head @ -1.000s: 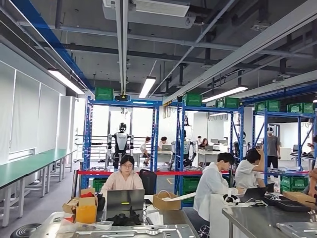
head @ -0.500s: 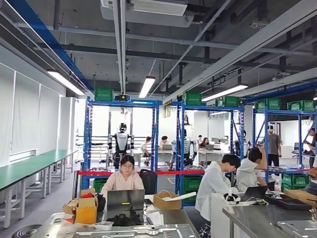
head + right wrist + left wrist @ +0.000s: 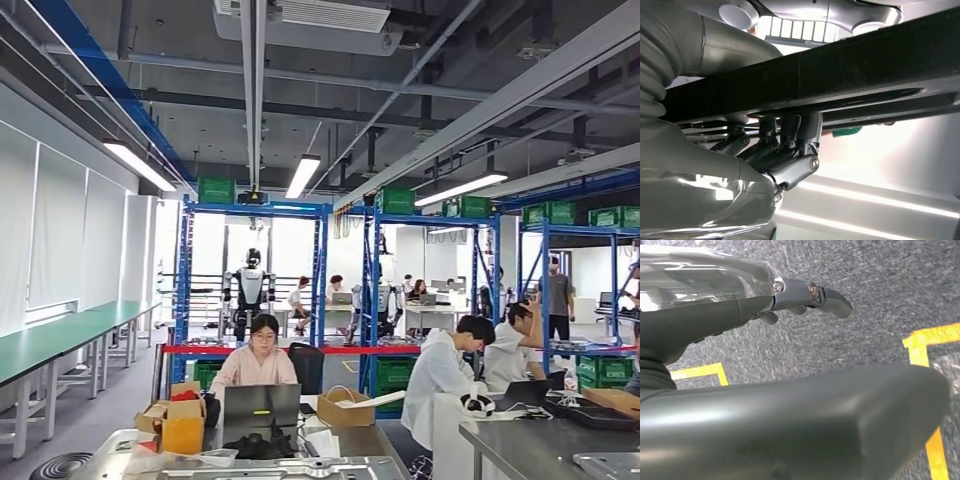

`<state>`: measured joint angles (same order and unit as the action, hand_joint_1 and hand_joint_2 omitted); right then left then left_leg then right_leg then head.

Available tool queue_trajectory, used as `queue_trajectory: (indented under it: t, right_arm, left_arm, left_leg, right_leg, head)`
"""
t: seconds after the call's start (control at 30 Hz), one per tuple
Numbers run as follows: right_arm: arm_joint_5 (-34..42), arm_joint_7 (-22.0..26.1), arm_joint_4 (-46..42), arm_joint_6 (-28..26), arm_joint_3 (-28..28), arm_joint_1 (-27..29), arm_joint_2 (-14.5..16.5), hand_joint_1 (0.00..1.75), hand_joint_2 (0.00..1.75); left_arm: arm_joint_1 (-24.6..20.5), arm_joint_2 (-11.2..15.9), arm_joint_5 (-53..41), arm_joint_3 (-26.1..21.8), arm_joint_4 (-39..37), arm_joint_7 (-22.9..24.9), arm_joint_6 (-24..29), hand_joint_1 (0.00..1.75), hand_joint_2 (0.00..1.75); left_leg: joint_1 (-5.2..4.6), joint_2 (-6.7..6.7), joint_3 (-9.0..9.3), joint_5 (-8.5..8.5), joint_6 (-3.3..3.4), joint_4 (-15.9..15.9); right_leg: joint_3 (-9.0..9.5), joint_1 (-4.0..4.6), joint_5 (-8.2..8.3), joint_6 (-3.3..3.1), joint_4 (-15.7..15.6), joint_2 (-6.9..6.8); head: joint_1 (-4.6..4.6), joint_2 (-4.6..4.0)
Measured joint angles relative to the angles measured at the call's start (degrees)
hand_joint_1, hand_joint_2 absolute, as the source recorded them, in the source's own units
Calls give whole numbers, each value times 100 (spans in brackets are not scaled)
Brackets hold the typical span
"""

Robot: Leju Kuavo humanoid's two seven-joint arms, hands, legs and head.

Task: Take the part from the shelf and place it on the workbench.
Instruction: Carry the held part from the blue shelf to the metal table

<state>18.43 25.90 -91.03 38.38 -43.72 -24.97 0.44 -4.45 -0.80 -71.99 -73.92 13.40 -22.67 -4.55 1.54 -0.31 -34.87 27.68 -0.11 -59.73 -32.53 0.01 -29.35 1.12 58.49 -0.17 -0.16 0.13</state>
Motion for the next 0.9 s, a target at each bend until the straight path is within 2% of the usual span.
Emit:
queue_trajectory:
  t: [0.07, 0.13, 0.17, 0.2, 0.23, 0.3, 0.33, 0.37, 0.43, 0.5, 0.57, 0.6, 0.67, 0.7, 0.73, 0.77, 0.8, 0.83, 0.87, 0.9]
  right_arm:
    - [1, 0, -2, 1, 1, -6, 0, 175, 175]
    - [2, 0, 1, 2, 1, 4, -2, 175, 175]
    - [2, 0, 2, 2, 1, 14, -3, 175, 175]
    - [2, 0, 3, 2, 1, 22, -4, 175, 175]
    - [2, 0, 3, 3, 1, 26, -4, 175, 175]
    - [3, 0, 1, 4, 3, 19, -4, 175, 175]
    - [4, 0, 1, 5, 4, 13, -4, 175, 175]
    - [5, -1, 0, 5, 5, 6, -4, 175, 175]
    - [7, -1, -1, 7, 7, 0, -4, 175, 175]
    - [9, 0, -10, 7, 10, 0, 1, 175, 175]
    - [11, 1, -22, 9, 12, -10, 16, 175, 175]
    - [11, 1, -25, 11, 11, -11, 23, 175, 175]
    - [10, 0, -27, 15, 9, 0, 31, 175, 175]
    - [10, 0, -27, 16, 8, 13, 31, 175, 175]
    - [10, 0, -27, 17, 7, 21, 31, 175, 175]
    - [10, 0, -27, 17, 6, 26, 31, 175, 175]
    - [10, 0, -27, 17, 5, 27, 32, 175, 175]
    - [10, 0, -26, 17, 5, 25, 32, 175, 175]
    - [10, -1, -27, 18, 5, 23, 33, 175, 175]
    - [11, -2, -28, 19, 6, 22, 33, 175, 175]
  left_arm:
    - [-5, 1, 1, 0, 0, -2, 0, 0, 175]
    - [-14, 3, 2, 0, 0, -4, 0, 0, 175]
    - [-13, 3, 1, 0, 0, -4, 0, 0, 175]
    - [-11, 3, 1, 0, 0, -3, 0, 0, 175]
    - [-10, 3, 1, 0, 0, -3, 0, 0, 175]
    - [-11, 2, 1, 0, -1, -3, 0, 0, 175]
    - [-13, -3, 2, 0, -2, -4, -1, 0, 175]
    - [-12, -8, 4, 0, -2, -5, -1, 0, 175]
    - [-7, -16, 10, 0, -2, -5, -2, 0, 175]
    - [-9, -13, 16, 0, -1, -6, -2, 0, 175]
    - [-17, -10, 17, 1, -1, -9, -8, 0, 175]
    - [-17, -8, 19, 1, -1, -10, -11, 0, 175]
    - [-5, -1, 26, 0, 0, -10, -14, 0, 175]
    - [4, 3, 32, 0, 0, -10, -13, 0, 175]
    - [12, 4, 38, 0, 0, -9, -13, 0, 175]
    - [16, 5, 42, 0, 0, -9, -14, 0, 175]
    - [16, 5, 44, 0, 0, -9, -14, 0, 175]
    - [14, 4, 46, 0, -1, -8, -14, 0, 175]
    - [7, 3, 48, 0, -1, -8, -14, 0, 175]
    - [2, 3, 50, 0, -2, -8, -14, 0, 175]
  left_leg:
    - [5, 0, 30, 12, 68, 13]
    - [-11, 0, 54, 38, 114, 12]
    - [-24, 0, 68, 51, 131, 12]
    - [-39, -4, 87, 67, 143, 12]
    - [-51, -12, 112, 85, 150, 11]
    - [-64, -34, 175, 130, 149, 16]
    - [-69, -44, 199, 151, 139, 20]
    - [-67, -49, 211, 169, 123, 25]
    - [-62, -52, 219, 190, 73, 46]
    - [-62, -44, 252, 220, 16, 69]
    - [-65, -33, 178, 360, -18, -154]
    - [-61, -29, 37, 489, -29, -440]
    - [-50, -27, -381, 732, -63, -1154]
    - [-42, -26, -544, 749, -83, -1377]
    - [-33, -24, -614, 656, -101, -1404]
    - [-17, -21, -572, 458, -119, -1212]
    - [3, -13, -450, 200, -139, -864]
    - [9, -5, -310, 14, -155, -537]
    - [12, 4, -185, -86, -141, -257]
    - [7, 10, -115, -103, -114, -103]
  right_leg:
    - [-155, -14, -199, 46, 353, 1]
    - [-543, -15, -493, 62, 1092, 1]
    - [-741, -14, -577, 60, 1425, 2]
    - [-872, -11, -565, 49, 1603, 3]
    - [-898, -5, -440, 25, 1555, 6]
    - [-671, 34, 23, -58, 892, 17]
    - [-521, 61, 197, -105, 537, 19]
    - [-404, 89, 290, -145, 263, 21]
    - [-318, 120, 265, -197, 85, 24]
    - [-254, 105, 253, -226, -20, 24]
    - [-149, 70, 256, -256, -128, 10]
    - [-106, 62, 246, -270, -154, 2]
    - [-54, 59, 202, -289, -159, -3]
    - [-26, 57, 173, -286, -158, 0]
    - [10, 52, 142, -276, -155, 4]
    - [57, 45, 103, -259, -150, 9]
    - [111, 37, 53, -233, -139, 13]
    - [153, 42, 1, -198, -121, 16]
    - [178, 48, -48, -163, -93, 20]
    - [187, 56, -83, -132, -72, 22]
  head:
    - [-1, 0]
    - [-2, 0]
    - [-2, 0]
    - [-2, 0]
    - [-2, 0]
    - [-2, 0]
    - [-2, 0]
    - [-1, 1]
    - [0, 1]
    - [1, 0]
    - [1, 0]
    - [1, 0]
    - [1, 0]
    - [1, 0]
    - [1, 0]
    - [1, 0]
    - [1, 0]
    - [0, 0]
    - [-2, 0]
    - [-4, 0]
